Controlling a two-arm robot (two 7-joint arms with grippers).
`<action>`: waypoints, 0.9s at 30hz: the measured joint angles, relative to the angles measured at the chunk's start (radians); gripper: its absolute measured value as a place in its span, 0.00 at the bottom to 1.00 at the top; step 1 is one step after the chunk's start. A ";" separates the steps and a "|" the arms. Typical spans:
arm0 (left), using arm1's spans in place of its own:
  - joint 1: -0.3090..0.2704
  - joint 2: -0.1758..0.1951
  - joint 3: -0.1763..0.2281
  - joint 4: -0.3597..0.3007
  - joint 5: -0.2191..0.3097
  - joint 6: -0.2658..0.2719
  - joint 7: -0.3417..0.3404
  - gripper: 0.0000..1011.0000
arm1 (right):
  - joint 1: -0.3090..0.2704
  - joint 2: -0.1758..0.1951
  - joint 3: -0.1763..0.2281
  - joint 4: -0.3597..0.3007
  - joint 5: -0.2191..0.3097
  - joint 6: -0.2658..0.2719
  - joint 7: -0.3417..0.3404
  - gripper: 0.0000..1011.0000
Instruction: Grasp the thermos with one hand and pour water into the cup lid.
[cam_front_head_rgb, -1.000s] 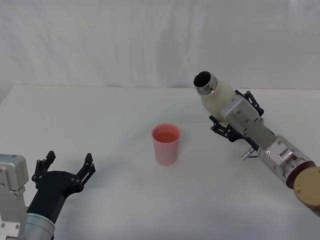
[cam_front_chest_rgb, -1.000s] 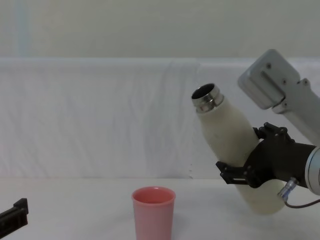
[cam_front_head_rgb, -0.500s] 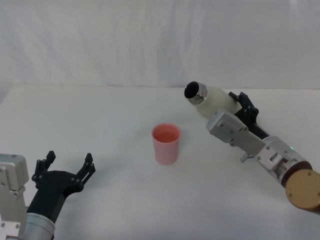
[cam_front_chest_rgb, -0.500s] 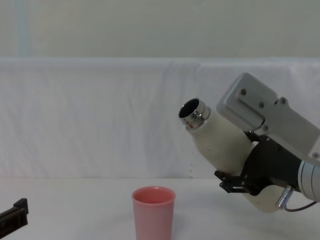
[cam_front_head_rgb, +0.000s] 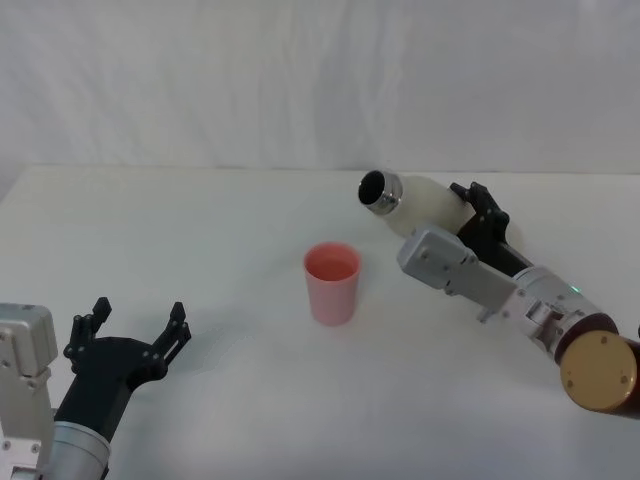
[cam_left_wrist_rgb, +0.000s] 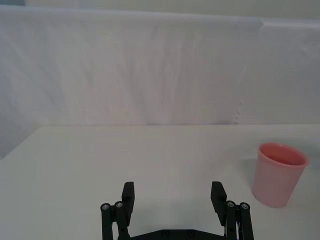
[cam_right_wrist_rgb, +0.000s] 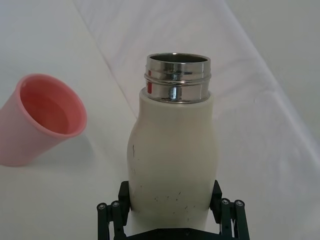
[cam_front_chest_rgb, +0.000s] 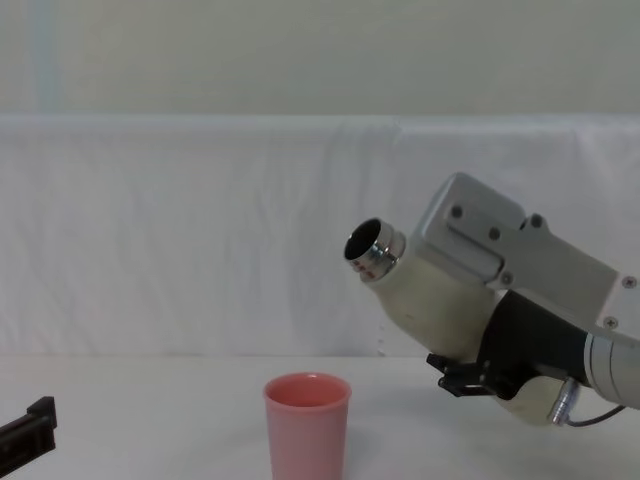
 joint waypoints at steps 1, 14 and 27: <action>0.000 0.000 0.000 0.000 0.000 0.000 0.000 0.99 | 0.002 0.001 -0.002 0.001 -0.006 0.001 0.001 0.94; 0.000 0.000 0.000 0.000 0.000 0.000 0.000 0.99 | 0.031 0.004 -0.036 0.027 -0.077 0.004 0.001 0.94; 0.000 0.000 0.000 0.000 0.000 0.000 0.000 0.99 | 0.052 0.004 -0.054 0.047 -0.126 0.007 -0.001 0.94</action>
